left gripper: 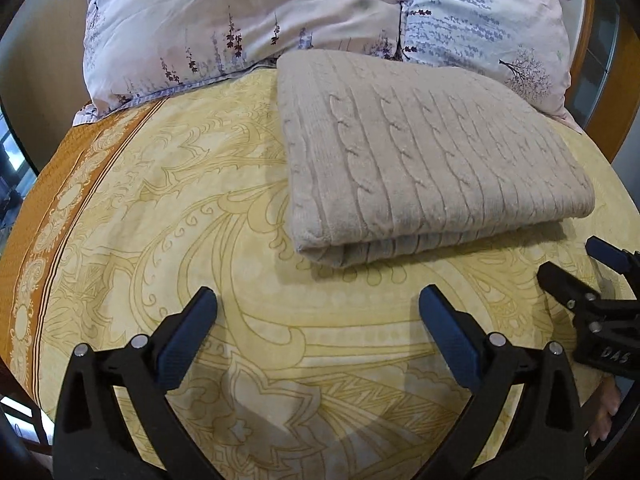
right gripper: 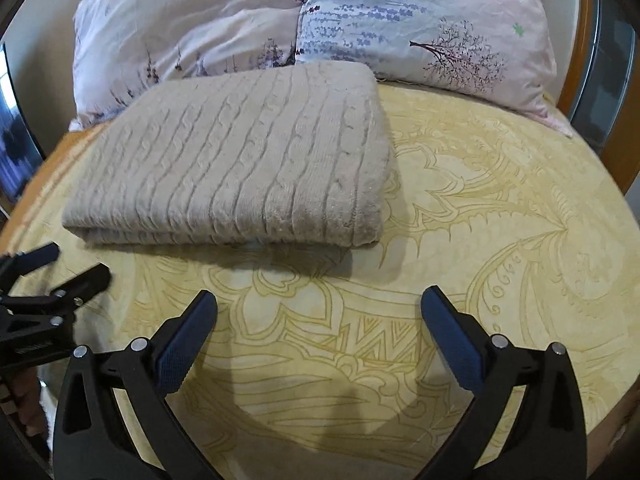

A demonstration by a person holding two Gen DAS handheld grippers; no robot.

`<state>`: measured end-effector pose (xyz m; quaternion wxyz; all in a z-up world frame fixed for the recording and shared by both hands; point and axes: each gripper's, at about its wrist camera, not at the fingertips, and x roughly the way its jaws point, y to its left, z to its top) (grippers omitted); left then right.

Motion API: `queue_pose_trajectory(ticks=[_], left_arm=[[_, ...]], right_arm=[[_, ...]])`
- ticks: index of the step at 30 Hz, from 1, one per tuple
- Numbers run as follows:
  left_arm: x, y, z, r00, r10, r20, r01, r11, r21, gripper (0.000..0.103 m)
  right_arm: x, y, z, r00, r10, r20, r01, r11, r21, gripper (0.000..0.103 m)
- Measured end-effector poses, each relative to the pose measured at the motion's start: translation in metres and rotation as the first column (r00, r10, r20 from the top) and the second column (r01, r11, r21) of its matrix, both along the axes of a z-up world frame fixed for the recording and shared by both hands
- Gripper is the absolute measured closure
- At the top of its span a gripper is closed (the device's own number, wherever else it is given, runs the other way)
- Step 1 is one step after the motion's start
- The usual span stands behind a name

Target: Fold small clothes

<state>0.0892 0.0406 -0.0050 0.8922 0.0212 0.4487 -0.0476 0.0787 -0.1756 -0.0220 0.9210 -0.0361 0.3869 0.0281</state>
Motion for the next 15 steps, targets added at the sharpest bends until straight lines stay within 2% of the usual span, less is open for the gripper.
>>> queue_pose_trajectory(ticks=[15], left_arm=[[-0.0015, -0.0013, 0.0002, 1.0, 0.001, 0.003, -0.001, 1.0, -0.004, 0.002]], right_arm=[[-0.0024, 0.0013, -0.0023, 0.999, -0.022, 0.029, 0.022, 1.0, -0.003, 0.001]])
